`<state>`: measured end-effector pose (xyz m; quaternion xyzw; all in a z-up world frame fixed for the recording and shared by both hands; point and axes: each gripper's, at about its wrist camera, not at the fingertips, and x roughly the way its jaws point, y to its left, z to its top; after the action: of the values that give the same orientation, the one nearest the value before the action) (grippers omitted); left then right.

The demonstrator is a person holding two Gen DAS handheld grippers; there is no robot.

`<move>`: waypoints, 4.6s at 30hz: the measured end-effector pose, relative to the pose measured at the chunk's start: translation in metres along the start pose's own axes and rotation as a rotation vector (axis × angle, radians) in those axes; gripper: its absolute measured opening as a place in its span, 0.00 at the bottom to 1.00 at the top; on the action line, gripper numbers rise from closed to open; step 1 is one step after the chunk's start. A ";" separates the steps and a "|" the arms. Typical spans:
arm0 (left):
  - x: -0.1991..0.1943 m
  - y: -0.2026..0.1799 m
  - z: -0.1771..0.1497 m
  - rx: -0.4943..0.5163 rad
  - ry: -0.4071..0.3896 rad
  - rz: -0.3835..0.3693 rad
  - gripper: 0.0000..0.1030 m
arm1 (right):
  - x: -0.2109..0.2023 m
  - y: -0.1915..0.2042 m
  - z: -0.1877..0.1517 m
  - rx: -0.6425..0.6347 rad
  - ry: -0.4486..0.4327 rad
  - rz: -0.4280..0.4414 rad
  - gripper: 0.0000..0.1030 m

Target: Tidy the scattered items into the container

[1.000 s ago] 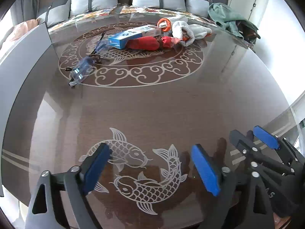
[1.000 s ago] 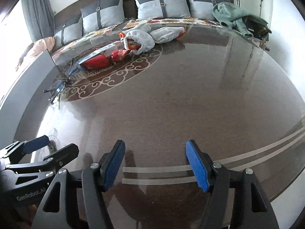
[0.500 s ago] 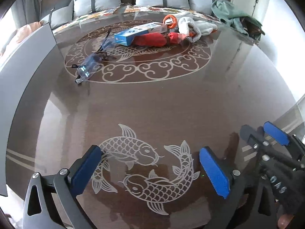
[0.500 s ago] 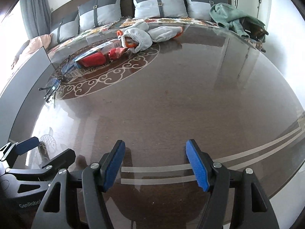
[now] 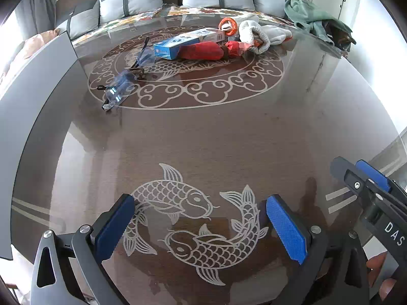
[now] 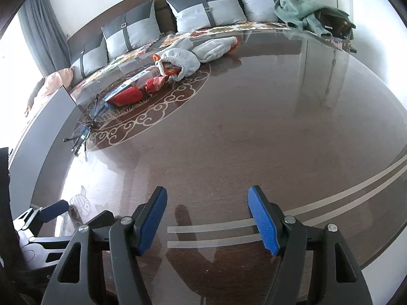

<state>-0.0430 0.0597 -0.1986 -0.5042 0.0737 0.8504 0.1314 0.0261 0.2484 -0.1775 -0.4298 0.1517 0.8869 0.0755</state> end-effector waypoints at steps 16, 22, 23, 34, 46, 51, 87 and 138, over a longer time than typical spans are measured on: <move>0.001 0.000 0.001 0.000 0.007 0.000 1.00 | -0.005 -0.012 0.000 0.118 -0.030 0.052 0.65; 0.001 -0.005 -0.003 -0.009 0.000 0.001 1.00 | -0.004 -0.007 0.001 0.095 -0.025 0.025 0.65; 0.001 -0.005 -0.003 -0.009 -0.001 0.002 1.00 | -0.003 -0.007 0.001 0.091 -0.025 0.020 0.65; -0.037 0.024 0.013 -0.015 -0.148 -0.094 1.00 | -0.001 -0.002 0.000 0.061 -0.024 -0.009 0.65; 0.017 0.102 0.120 0.055 -0.093 -0.139 1.00 | 0.009 0.019 -0.001 -0.059 -0.007 -0.125 0.67; 0.044 0.108 0.128 0.040 -0.028 -0.145 1.00 | 0.011 0.020 -0.002 -0.078 -0.004 -0.134 0.68; 0.028 0.123 0.077 -0.158 -0.020 -0.160 0.25 | 0.142 0.077 0.153 0.512 0.269 0.202 0.65; 0.002 0.060 0.033 -0.114 0.017 -0.100 0.25 | 0.060 0.113 0.026 -0.458 0.082 0.023 0.31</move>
<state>-0.0889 0.0111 -0.1847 -0.5213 0.0009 0.8411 0.1440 -0.0606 0.1505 -0.1861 -0.4698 -0.0456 0.8807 -0.0402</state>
